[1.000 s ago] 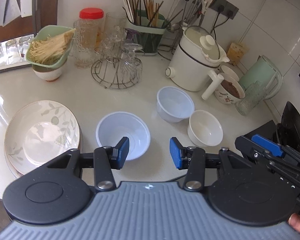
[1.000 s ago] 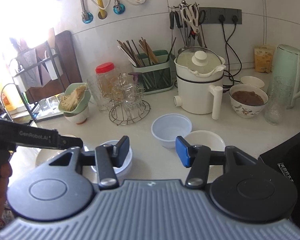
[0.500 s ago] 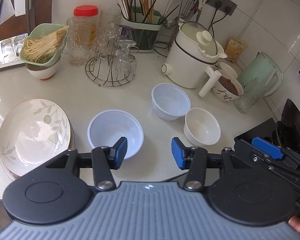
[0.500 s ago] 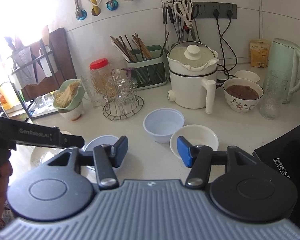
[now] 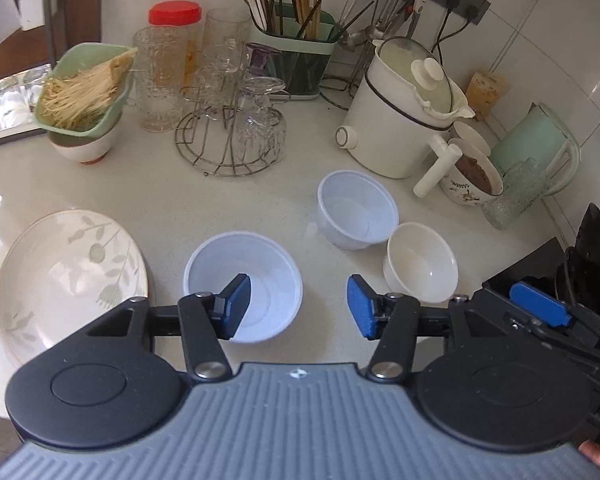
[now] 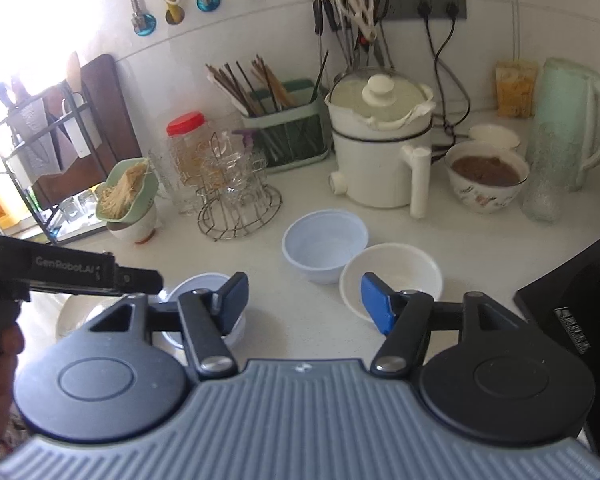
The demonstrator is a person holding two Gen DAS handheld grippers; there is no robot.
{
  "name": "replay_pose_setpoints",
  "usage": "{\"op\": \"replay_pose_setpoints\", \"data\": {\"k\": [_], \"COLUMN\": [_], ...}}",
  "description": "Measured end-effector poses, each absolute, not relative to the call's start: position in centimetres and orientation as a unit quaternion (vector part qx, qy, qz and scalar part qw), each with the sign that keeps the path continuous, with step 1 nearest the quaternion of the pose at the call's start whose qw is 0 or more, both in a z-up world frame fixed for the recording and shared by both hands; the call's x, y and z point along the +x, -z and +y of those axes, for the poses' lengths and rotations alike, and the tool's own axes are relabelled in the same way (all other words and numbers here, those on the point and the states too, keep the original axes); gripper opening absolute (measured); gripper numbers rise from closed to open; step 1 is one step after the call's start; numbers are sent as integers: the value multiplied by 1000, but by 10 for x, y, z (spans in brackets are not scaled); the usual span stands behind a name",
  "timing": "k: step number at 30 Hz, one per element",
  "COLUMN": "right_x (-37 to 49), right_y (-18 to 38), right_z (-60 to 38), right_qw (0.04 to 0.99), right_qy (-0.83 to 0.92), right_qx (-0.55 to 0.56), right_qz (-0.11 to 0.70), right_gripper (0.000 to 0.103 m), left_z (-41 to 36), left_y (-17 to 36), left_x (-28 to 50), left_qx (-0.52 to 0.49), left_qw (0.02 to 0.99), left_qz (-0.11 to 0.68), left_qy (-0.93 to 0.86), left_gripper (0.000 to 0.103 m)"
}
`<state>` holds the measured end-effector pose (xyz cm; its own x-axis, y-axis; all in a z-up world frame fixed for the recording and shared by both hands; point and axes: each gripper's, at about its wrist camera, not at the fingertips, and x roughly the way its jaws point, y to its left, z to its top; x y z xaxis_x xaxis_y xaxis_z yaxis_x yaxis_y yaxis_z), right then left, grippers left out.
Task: Organize plates and bowls
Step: 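Move both grippers to the second translucent bowl by the rice cooker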
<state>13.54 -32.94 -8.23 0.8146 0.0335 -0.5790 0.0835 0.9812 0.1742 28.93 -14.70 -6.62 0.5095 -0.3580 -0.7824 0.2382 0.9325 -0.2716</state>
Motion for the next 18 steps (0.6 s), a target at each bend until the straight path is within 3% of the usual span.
{"op": "replay_pose_setpoints", "data": {"k": [8,12,18], "right_x": [173,194,224], "right_y": [82,88,94], "right_z": [-332,-336,-342], "right_qw": [945,942,938], "right_qy": [43,61,55], "right_qx": [92,103,109], "right_qz": [311,314,324], "right_gripper": [65,87,87], "left_z": [-155,-158,-162], "left_y": [75,79,89], "left_x": [341,364,396], "left_qx": [-67,-59,-66], "left_qw": [855,851,843], "left_qz": [475,480,490], "left_qy": [196,203,212], "left_gripper": [60,68,69]}}
